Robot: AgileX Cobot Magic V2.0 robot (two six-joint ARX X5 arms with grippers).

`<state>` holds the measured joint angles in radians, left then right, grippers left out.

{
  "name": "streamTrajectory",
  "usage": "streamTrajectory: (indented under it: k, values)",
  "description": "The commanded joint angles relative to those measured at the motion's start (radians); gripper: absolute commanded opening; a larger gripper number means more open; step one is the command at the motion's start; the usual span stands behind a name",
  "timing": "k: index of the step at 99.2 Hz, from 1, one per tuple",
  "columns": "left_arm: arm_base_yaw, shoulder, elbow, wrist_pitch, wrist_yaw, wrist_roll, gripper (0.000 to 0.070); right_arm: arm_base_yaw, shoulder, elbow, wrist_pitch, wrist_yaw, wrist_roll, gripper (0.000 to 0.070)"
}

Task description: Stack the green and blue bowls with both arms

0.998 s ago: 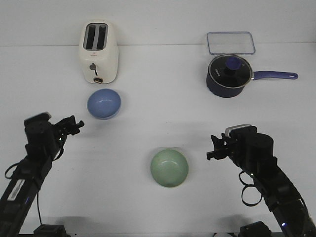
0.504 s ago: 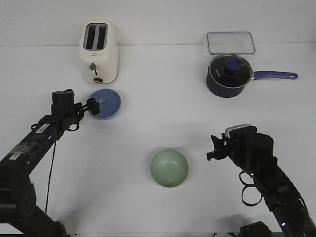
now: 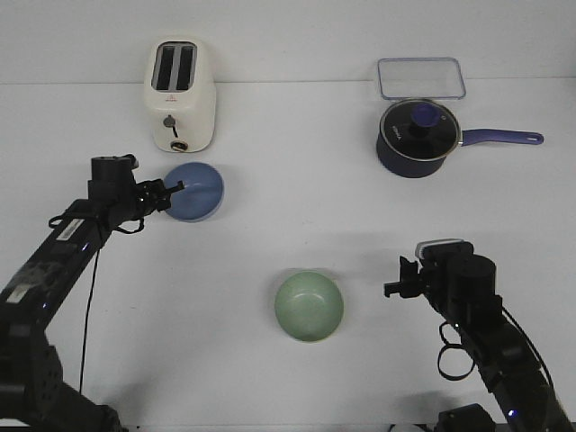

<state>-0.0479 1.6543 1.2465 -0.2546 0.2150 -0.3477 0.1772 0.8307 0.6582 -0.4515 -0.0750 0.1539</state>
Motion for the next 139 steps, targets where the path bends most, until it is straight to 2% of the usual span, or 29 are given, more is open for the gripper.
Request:
streamTrajectory:
  k: [1,13,26,42,53,62,88,93,103,108,123,135,138,139]
  values:
    - [-0.014,-0.059,0.019,-0.026,0.051,0.051,0.0013,-0.021,-0.017,-0.03,0.031,0.002,0.005,0.0254]
    - [-0.054,-0.168,0.003,-0.07,0.154,0.074,0.0013,-0.066,-0.037,-0.08,0.039,-0.005,0.017,0.0254]
    - [-0.164,-0.269,-0.053,-0.095,0.215,0.082,0.0013,-0.086,-0.038,-0.086,0.047,-0.012,0.029,0.0254]
    - [-0.377,-0.309,-0.169,-0.041,0.214,0.063,0.0014,-0.087,-0.038,-0.086,0.067,-0.031,0.029,0.0254]
    - [-0.505,-0.3,-0.232,0.043,0.21,0.019,0.0013,-0.087,-0.038,-0.086,0.066,-0.032,0.028,0.0254]
    - [-0.592,-0.275,-0.249,0.093,0.164,0.016,0.0014,-0.087,-0.038,-0.086,0.066,-0.034,0.028,0.0254]
    - [-0.682,-0.169,-0.249,0.167,0.124,0.03,0.0019,-0.087,-0.038,-0.086,0.066,-0.034,0.028,0.0254]
    - [-0.686,-0.155,-0.249,0.167,0.118,0.029,0.0079,-0.087,-0.038,-0.086,0.066,-0.034,0.028,0.0254]
    - [-0.686,-0.151,-0.248,0.167,0.118,0.025,0.0388,-0.087,-0.038,-0.086,0.066,-0.034,0.028,0.0254]
    - [-0.685,-0.162,-0.245,0.165,0.118,0.026,0.0467,-0.087,-0.038,-0.086,0.066,-0.034,0.028,0.0254]
    - [-0.647,-0.243,-0.243,0.162,0.097,0.052,0.0463,-0.087,-0.038,-0.086,0.066,-0.034,0.028,0.0254]
    - [-0.6,-0.349,-0.243,0.127,-0.05,0.105,0.0455,-0.087,-0.042,-0.086,0.071,-0.037,0.028,0.0253]
    - [-0.586,-0.378,-0.243,0.119,-0.097,0.116,0.0427,-0.087,-0.047,-0.086,0.074,-0.042,0.027,0.0252]
    - [-0.578,-0.393,-0.243,0.116,-0.119,0.122,0.0398,-0.087,-0.048,-0.086,0.077,-0.044,0.028,0.0252]
